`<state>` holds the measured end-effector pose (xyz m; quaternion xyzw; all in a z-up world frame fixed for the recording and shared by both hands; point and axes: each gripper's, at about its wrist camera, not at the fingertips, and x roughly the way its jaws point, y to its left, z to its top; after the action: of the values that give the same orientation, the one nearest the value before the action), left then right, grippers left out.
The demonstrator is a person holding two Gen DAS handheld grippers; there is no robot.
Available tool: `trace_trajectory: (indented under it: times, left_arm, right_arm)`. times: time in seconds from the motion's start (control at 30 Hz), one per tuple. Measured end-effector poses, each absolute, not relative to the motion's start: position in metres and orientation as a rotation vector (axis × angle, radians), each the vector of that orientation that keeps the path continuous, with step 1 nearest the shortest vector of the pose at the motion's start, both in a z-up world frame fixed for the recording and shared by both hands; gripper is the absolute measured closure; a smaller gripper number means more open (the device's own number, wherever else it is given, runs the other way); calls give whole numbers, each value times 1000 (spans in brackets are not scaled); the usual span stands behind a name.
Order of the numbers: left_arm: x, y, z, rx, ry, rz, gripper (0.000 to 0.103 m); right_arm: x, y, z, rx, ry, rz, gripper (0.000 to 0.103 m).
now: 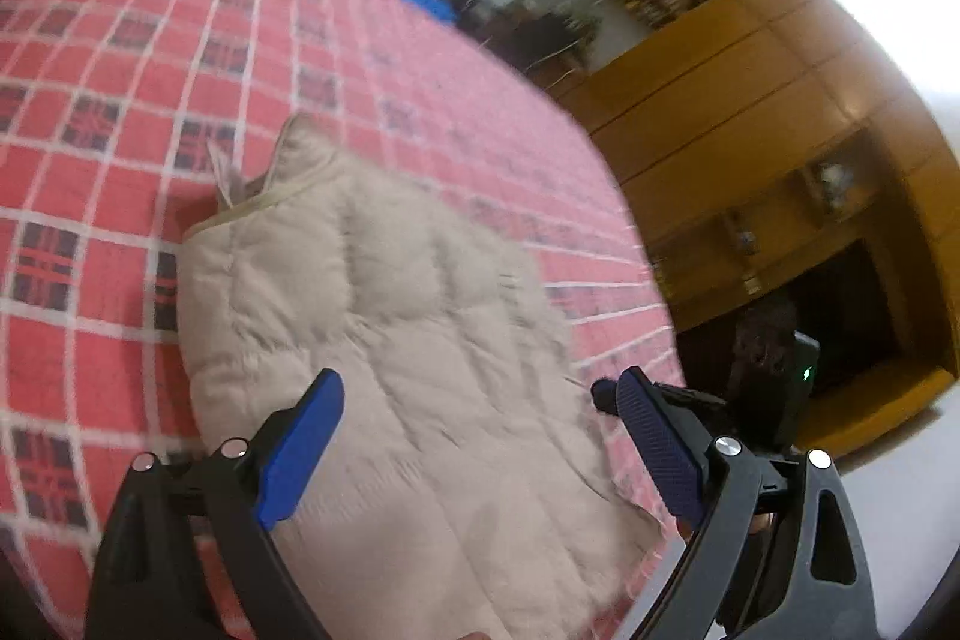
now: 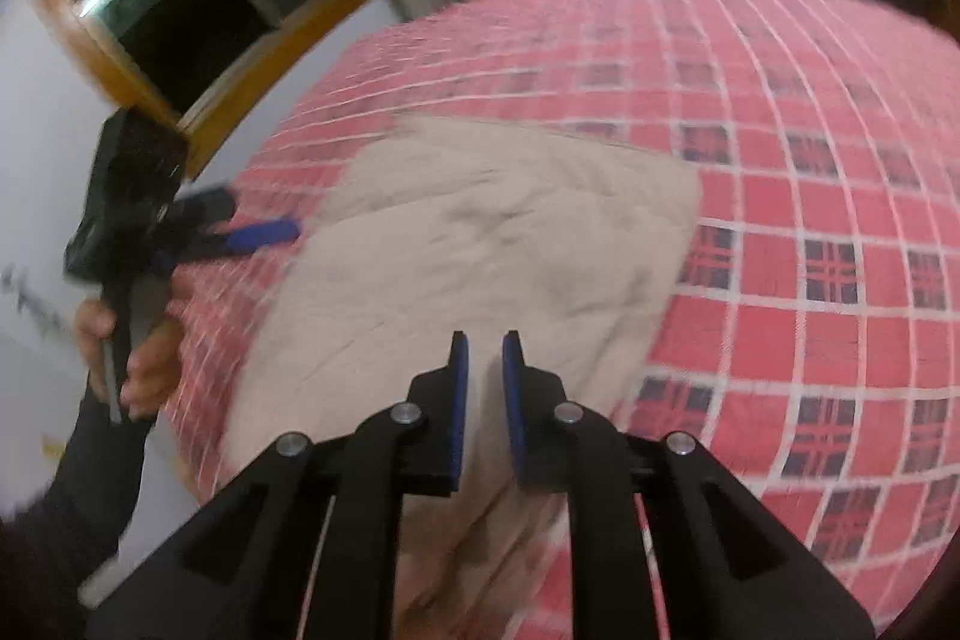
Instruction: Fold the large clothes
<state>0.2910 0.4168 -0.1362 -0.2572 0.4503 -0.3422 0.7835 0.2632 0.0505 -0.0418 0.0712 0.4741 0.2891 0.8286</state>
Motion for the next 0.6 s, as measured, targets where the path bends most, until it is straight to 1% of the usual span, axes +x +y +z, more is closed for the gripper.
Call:
trace_trajectory:
  times: [0.1, 0.2, 0.23, 0.27, 0.33, 0.4, 0.43, 0.5, 0.6]
  left_arm:
    - [251, 421, -139, -580, 964, -822, 10]
    - [243, 404, -161, -508, 1016, -801, 10]
    - [243, 403, -167, -511, 1020, -799, 10]
    - [242, 400, -173, -516, 1017, -797, 10]
    - [240, 398, -171, -518, 997, -790, 10]
    - [228, 404, -159, -568, 970, -818, 10]
    - [224, 403, -151, -574, 954, -830, 10]
    - [204, 409, -137, -537, 911, -833, 10]
    - [181, 408, -131, -517, 896, -859, 10]
  right_arm:
    - [226, 71, -39, 53, 1005, 672, 90]
    - [221, 81, -62, -62, 1048, 609, 91]
    - [223, 84, -71, -86, 1054, 585, 86]
    - [224, 81, -81, -104, 1062, 574, 86]
    - [222, 78, -85, -82, 1075, 565, 86]
    - [216, 73, -79, -77, 1061, 554, 86]
    - [211, 71, -73, -66, 1047, 549, 83]
    - [198, 67, -60, -48, 1015, 553, 83]
    - [177, 62, -50, -21, 975, 573, 83]
